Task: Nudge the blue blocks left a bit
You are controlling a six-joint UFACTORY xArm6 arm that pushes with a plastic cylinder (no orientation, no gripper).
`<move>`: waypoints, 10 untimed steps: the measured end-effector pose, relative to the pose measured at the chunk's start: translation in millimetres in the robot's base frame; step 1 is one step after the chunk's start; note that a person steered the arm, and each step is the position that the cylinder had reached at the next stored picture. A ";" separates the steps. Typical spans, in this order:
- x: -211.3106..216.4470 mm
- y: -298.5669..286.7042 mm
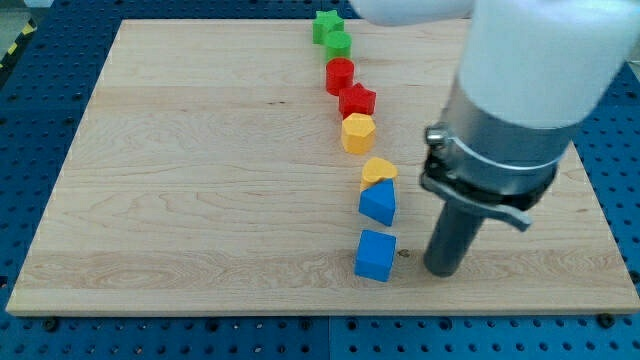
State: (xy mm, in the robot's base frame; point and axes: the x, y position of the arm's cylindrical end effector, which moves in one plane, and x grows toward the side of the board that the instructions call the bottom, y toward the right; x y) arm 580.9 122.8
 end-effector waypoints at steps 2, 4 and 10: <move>-53.1 12.6; -56.9 -0.3; -60.2 -15.4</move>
